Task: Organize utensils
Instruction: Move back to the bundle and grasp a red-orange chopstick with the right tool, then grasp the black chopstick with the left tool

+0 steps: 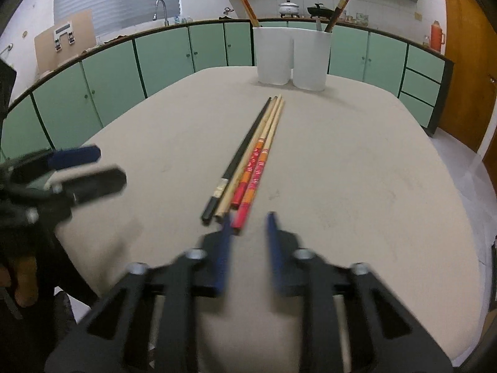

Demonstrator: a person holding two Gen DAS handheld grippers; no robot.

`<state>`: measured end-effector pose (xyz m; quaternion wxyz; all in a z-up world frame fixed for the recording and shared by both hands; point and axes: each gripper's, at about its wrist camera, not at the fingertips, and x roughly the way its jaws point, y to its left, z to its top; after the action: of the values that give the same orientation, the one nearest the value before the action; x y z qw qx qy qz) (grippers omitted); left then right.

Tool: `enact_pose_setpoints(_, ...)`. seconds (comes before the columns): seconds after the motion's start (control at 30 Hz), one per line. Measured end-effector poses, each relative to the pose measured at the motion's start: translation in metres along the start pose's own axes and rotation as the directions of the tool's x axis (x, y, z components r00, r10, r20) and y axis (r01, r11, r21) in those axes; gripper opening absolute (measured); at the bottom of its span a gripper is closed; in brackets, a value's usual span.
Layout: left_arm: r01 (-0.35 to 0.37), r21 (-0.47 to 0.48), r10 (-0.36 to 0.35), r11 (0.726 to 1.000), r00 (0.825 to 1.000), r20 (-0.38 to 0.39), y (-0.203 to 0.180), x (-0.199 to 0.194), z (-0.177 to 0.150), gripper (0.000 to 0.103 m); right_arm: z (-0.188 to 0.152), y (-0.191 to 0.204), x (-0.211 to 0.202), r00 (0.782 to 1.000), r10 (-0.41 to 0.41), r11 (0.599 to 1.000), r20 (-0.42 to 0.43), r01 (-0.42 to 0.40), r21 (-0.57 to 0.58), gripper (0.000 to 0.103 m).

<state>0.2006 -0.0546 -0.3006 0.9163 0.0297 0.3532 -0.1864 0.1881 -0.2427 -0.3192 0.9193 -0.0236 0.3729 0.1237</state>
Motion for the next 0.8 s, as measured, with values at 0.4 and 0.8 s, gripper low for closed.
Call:
enact_pose_setpoints(0.4, 0.042, 0.095, -0.036, 0.995, 0.997, -0.062, -0.051, 0.030, -0.005, 0.073, -0.006, -0.045, -0.010, 1.000, -0.018, 0.992, -0.001, 0.018, 0.128, 0.005)
enact_pose_setpoints(0.8, -0.004, 0.063, 0.007, 0.998, 0.999, -0.043, -0.042, 0.033, -0.003, 0.050, -0.008, -0.030, -0.012, 1.000, -0.016, 0.995, 0.013, 0.015, 0.099, 0.005)
